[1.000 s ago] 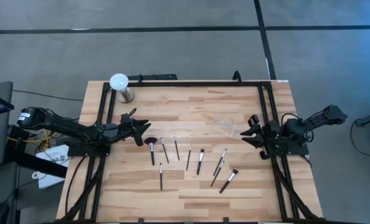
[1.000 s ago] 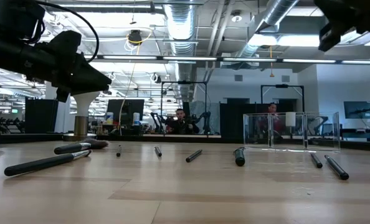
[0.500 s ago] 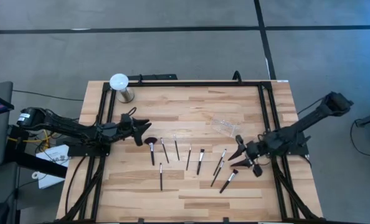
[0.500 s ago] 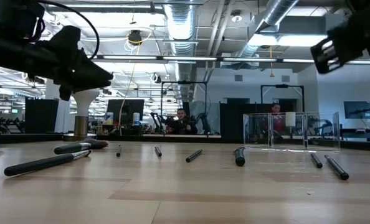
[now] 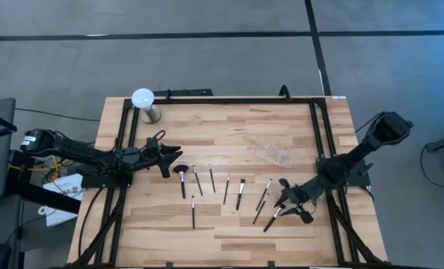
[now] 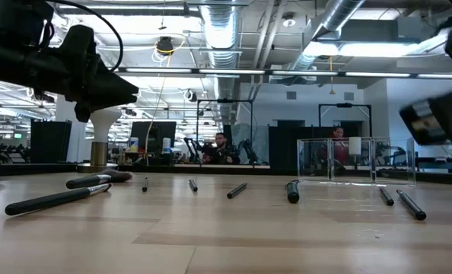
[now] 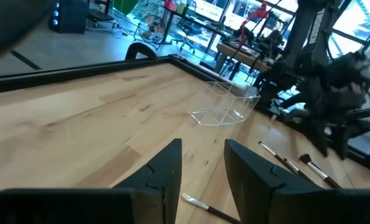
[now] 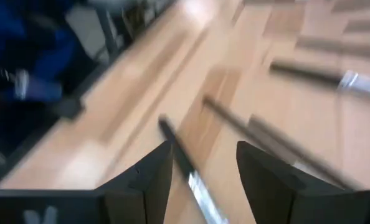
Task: Pick & Place Makeup Supplies
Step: Put the black makeup brush into the transparent organizer
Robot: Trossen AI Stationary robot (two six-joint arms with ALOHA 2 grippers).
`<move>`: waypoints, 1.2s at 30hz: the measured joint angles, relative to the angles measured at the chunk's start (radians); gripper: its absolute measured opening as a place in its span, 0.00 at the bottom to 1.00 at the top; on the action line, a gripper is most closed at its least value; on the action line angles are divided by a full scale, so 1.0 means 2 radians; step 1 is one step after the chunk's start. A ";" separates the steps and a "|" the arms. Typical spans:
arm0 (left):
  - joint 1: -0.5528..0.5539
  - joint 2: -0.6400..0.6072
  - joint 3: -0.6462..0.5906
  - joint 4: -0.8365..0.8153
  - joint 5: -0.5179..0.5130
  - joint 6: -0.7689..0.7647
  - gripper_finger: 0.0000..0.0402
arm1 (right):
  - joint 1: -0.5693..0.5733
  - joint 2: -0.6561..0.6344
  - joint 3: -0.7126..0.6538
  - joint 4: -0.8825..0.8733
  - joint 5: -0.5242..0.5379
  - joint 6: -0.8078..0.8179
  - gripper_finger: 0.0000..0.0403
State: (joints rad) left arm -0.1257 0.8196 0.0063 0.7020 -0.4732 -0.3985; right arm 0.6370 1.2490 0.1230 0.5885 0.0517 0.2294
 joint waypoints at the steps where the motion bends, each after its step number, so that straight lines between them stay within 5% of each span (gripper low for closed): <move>1: 0.000 0.000 0.000 0.001 0.000 0.000 0.29 | 0.004 0.016 0.000 -0.001 0.000 0.008 0.42; 12: 0.000 0.000 0.000 0.010 0.000 0.000 0.29 | 0.011 0.135 0.004 0.027 0.042 -0.024 0.31; 18: 0.000 0.000 0.000 0.012 0.000 0.000 0.29 | 0.014 0.135 0.004 0.028 0.047 -0.040 0.08; 27: 0.000 0.000 0.000 0.012 0.000 0.000 0.29 | 0.014 0.087 0.032 0.026 0.034 -0.041 0.10; 32: 0.000 0.000 0.000 0.013 0.000 0.000 0.29 | 0.003 0.038 0.096 -0.111 0.065 -0.104 0.08; 36: 0.000 0.000 0.000 0.013 0.000 0.000 0.29 | -0.010 -0.007 0.186 -0.300 0.137 -0.199 0.09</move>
State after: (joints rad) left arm -0.1253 0.8196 0.0063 0.7277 -0.4740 -0.3981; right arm 0.6176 1.2353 0.4947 -0.0120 0.3266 -0.1686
